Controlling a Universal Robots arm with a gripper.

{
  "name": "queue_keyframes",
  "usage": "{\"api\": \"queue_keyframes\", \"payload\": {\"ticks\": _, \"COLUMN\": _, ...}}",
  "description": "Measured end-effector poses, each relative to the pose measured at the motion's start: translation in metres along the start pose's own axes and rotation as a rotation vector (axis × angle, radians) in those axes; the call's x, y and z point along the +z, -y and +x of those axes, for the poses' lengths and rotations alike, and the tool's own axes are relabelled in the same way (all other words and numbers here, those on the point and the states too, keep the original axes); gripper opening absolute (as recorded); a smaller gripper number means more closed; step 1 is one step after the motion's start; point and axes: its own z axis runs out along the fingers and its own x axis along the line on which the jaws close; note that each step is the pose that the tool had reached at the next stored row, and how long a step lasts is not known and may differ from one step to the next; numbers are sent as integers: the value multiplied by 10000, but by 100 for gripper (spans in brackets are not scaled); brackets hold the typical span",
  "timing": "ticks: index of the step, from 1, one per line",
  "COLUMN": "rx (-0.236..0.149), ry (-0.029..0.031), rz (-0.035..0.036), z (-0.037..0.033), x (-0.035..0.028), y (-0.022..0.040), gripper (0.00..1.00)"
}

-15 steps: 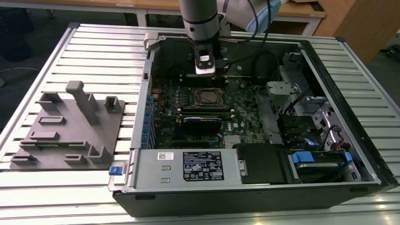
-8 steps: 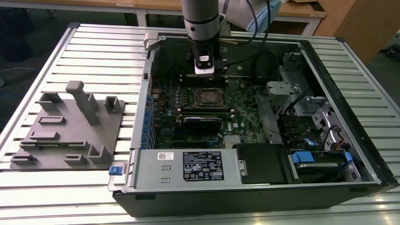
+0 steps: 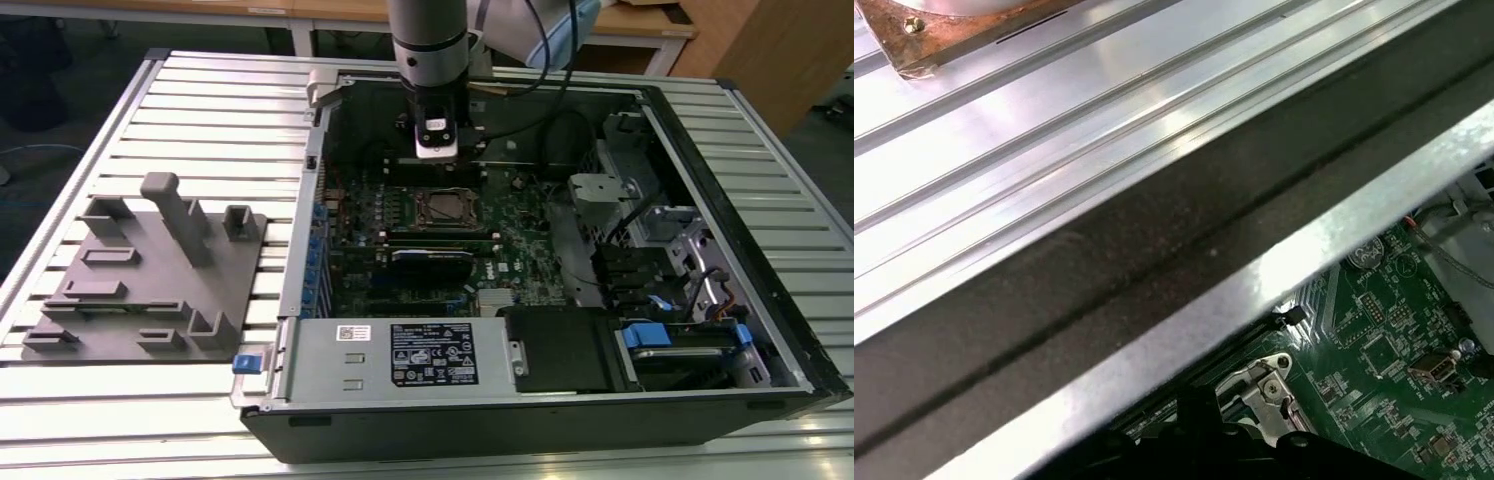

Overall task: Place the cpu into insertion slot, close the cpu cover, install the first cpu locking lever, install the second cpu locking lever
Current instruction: 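Install the first cpu locking lever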

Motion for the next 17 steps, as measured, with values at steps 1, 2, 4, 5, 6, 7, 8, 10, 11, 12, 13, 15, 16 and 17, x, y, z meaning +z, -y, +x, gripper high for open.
{"api": "queue_keyframes", "payload": {"ticks": 1, "rx": 1, "ry": -5, "rz": 3, "z": 0, "x": 0, "y": 0, "gripper": 10}}
{"api": "queue_keyframes", "payload": {"ticks": 2, "rx": 1, "ry": -10, "rz": 7, "z": 0, "x": 0, "y": 0, "gripper": 10}}
{"api": "queue_keyframes", "payload": {"ticks": 4, "rx": 2, "ry": -19, "rz": 13, "z": 0, "x": 0, "y": 0, "gripper": 10}}
{"api": "queue_keyframes", "payload": {"ticks": 5, "rx": 4, "ry": -59, "rz": 37, "z": 0, "x": 2, "y": -1, "gripper": 10}}
{"api": "queue_keyframes", "payload": {"ticks": 6, "rx": 14, "ry": -171, "rz": 114, "z": -1, "x": 4, "y": -1, "gripper": 10}}
{"api": "queue_keyframes", "payload": {"ticks": 7, "rx": 26, "ry": -291, "rz": 193, "z": -1, "x": 5, "y": -1, "gripper": 10}}
{"api": "queue_keyframes", "payload": {"ticks": 8, "rx": 35, "ry": -394, "rz": 261, "z": -2, "x": 5, "y": -1, "gripper": 10}}
{"api": "queue_keyframes", "payload": {"ticks": 10, "rx": 42, "ry": -462, "rz": 307, "z": -2, "x": 5, "y": -1, "gripper": 10}}
{"api": "queue_keyframes", "payload": {"ticks": 11, "rx": 43, "ry": -472, "rz": 314, "z": -2, "x": 5, "y": -1, "gripper": 10}}
{"api": "queue_keyframes", "payload": {"ticks": 12, "rx": 43, "ry": -481, "rz": 320, "z": -3, "x": 5, "y": -1, "gripper": 10}}
{"api": "queue_keyframes", "payload": {"ticks": 13, "rx": 44, "ry": -490, "rz": 325, "z": -3, "x": 6, "y": -1, "gripper": 10}}
{"api": "queue_keyframes", "payload": {"ticks": 15, "rx": 29, "ry": -494, "rz": 321, "z": -8, "x": 9, "y": -5, "gripper": 10}}
{"api": "queue_keyframes", "payload": {"ticks": 16, "rx": -17, "ry": -502, "rz": 318, "z": -11, "x": 10, "y": -7, "gripper": 10}}
{"api": "queue_keyframes", "payload": {"ticks": 17, "rx": -110, "ry": -515, "rz": 311, "z": -15, "x": 11, "y": -9, "gripper": 10}}
